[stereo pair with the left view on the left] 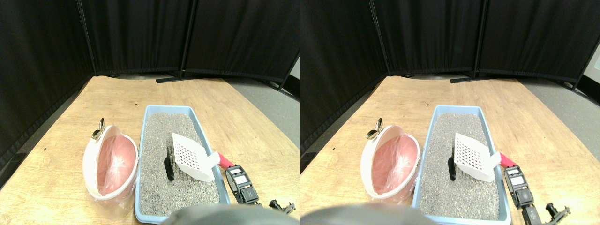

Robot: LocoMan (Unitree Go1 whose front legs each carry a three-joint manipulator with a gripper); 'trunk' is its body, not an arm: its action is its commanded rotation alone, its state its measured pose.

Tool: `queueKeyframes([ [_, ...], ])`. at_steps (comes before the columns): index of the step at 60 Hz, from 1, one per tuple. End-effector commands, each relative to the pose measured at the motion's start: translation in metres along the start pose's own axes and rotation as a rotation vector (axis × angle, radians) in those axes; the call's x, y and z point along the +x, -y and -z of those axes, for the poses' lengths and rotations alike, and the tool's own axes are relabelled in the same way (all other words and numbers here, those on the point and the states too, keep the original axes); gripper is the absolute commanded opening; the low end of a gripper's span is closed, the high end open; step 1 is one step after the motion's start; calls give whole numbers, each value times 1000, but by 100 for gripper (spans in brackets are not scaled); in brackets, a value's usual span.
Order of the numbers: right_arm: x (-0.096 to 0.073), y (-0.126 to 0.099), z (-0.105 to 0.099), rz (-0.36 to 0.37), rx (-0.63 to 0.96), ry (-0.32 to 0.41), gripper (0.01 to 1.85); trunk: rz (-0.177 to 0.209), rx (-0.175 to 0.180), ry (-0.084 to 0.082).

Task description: Scoop (unimanual)

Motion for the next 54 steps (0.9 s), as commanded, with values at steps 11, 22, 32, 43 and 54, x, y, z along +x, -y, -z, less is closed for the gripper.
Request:
queueKeyframes([
  [11,-1,4,-7,-2,-1,61,46,11,-3,1],
  [22,-1,8,-8,-10,8,96,47,21,0,4],
  [32,-1,15,-6,-29,52,146,53,26,1,0],
  [43,-2,20,-2,-13,207,193,70,33,-2,-7],
  [54,0,18,3,-18,273,198,85,33,-2,-10],
])
